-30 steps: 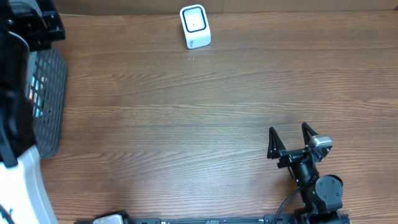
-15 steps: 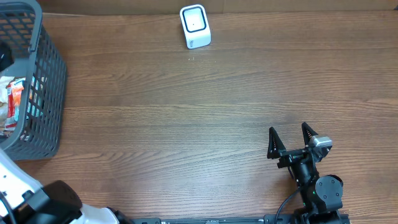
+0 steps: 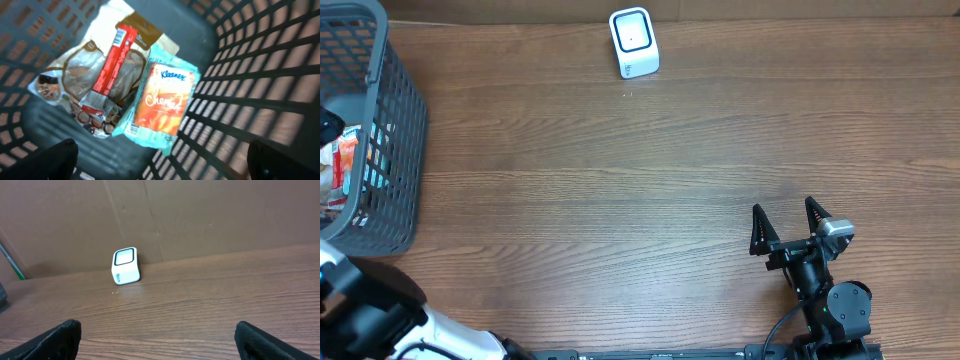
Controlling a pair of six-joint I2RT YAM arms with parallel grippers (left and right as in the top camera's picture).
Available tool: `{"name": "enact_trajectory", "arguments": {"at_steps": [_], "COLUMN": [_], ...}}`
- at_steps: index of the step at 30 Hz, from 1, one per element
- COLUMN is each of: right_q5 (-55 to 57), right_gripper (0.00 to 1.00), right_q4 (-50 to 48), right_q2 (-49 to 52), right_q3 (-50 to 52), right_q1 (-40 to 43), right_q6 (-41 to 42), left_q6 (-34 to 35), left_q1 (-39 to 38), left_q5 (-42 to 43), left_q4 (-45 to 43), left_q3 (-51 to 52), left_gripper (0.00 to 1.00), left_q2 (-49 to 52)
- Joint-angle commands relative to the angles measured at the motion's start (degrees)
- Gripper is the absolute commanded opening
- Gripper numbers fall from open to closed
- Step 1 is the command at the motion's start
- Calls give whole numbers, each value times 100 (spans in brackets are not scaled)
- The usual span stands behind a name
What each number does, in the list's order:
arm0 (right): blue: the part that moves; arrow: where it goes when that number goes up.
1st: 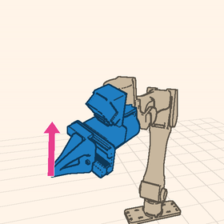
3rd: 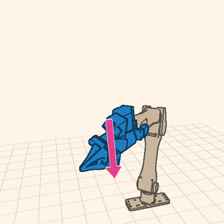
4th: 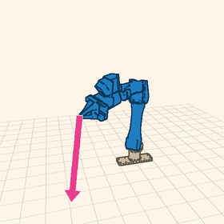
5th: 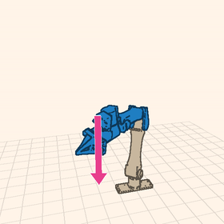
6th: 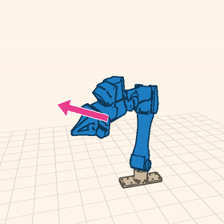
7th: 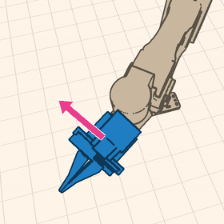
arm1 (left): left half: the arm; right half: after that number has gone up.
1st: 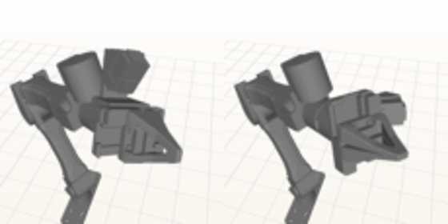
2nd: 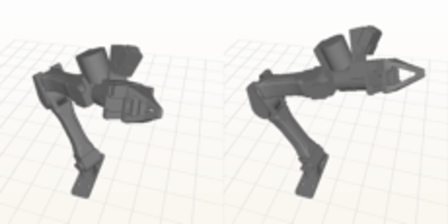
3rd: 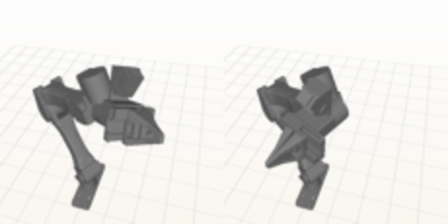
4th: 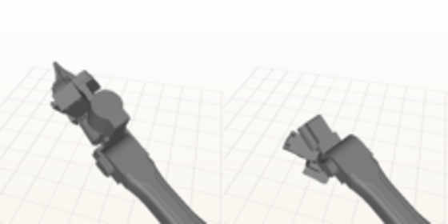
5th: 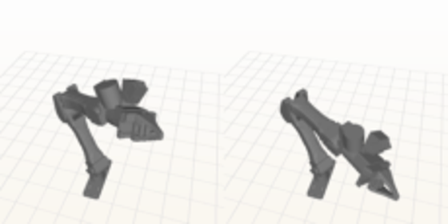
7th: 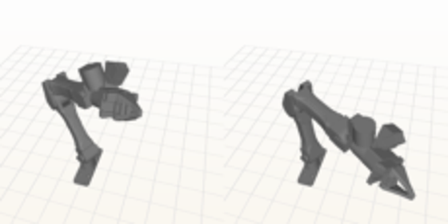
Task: Scan the item barcode
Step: 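Lower the left gripper into the basket and grasp the Kleenex pack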
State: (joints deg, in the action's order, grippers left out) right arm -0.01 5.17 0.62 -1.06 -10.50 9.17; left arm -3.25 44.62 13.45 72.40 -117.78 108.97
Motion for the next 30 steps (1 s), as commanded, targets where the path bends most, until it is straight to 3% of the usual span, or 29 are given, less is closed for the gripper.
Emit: {"name": "enact_trajectory", "arguments": {"at_steps": [1, 16, 30], "right_q5": [-7, -7, -7], "right_gripper": [100, 100, 100], "right_q4": [-33, -33, -33], "right_q2": [-46, -46, -46], "right_q3": [61, 61, 61], "right_q1": [28, 28, 28], "right_q6": [-20, -20, -20], "left_q6": [-433, -752, -837], "left_q1": [-15, -208, -313], "left_q5": [-33, 11, -55], "left_q4": [-20, 109, -101], "left_q3": [-83, -81, 273], "left_gripper": [100, 100, 100], "left_q2": [308, 1360, 1738]}}
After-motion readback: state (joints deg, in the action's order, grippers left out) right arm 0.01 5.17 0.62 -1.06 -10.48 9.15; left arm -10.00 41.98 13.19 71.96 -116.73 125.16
